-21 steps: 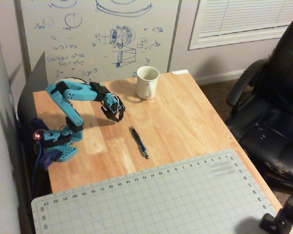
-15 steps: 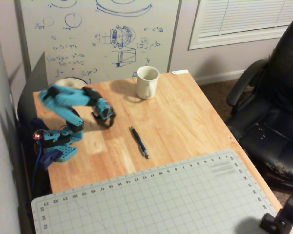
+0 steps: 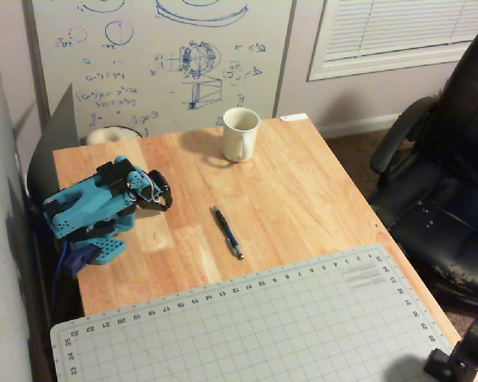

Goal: Touch the pen.

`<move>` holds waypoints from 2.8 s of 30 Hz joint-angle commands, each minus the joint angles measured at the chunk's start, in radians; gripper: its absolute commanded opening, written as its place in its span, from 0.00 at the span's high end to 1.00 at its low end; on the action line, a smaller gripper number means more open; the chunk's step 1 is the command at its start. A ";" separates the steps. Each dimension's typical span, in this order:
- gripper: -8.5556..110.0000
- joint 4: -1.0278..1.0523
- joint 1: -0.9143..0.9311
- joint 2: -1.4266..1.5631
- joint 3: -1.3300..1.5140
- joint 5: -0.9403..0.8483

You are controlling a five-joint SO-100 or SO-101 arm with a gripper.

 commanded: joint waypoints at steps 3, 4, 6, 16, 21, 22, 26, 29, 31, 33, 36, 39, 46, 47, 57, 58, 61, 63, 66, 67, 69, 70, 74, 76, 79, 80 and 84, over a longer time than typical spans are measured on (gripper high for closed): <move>0.92 -0.017 -0.008 0.026 -0.014 0.008; 0.92 -0.029 0.000 0.026 -0.014 -0.005; 0.92 -0.077 0.003 0.028 -0.023 -0.003; 0.92 -0.440 0.081 -0.259 -0.160 -0.002; 0.92 -0.566 0.133 -0.726 -0.400 -0.003; 0.92 -0.581 0.143 -0.827 -0.457 -0.005; 0.92 -0.609 0.199 -1.169 -0.657 -0.006; 0.92 -0.609 0.244 -1.308 -0.764 -0.006; 0.92 -0.609 0.278 -1.362 -0.819 -0.006; 0.92 -0.607 0.302 -1.385 -0.867 -0.006; 0.92 -0.600 0.316 -1.396 -0.887 -0.006; 0.92 -0.598 0.308 -1.396 -0.888 -0.006; 0.92 -0.607 0.324 -1.442 -0.888 -0.008; 0.92 -0.609 0.324 -1.456 -0.884 -0.008; 0.92 -0.614 0.318 -1.580 -0.900 -0.006; 0.92 -0.614 0.318 -1.580 -0.900 -0.006; 0.92 -0.614 0.313 -1.582 -0.908 -0.006; 0.92 -0.614 0.311 -1.595 -0.931 -0.006; 0.92 -0.614 0.311 -1.598 -0.956 -0.006; 0.92 -0.614 0.311 -1.597 -0.957 -0.006; 0.92 -0.612 0.318 -1.597 -0.956 -0.006; 0.92 -0.612 0.319 -1.597 -0.956 -0.006; 0.92 -0.612 0.321 -1.597 -0.957 -0.006; 0.92 -0.612 0.321 -1.597 -0.957 -0.006; 0.92 -0.612 0.319 -1.600 -0.956 -0.006; 0.92 -0.612 0.319 -1.606 -0.956 -0.006; 0.92 -0.612 0.321 -1.669 -0.973 -0.006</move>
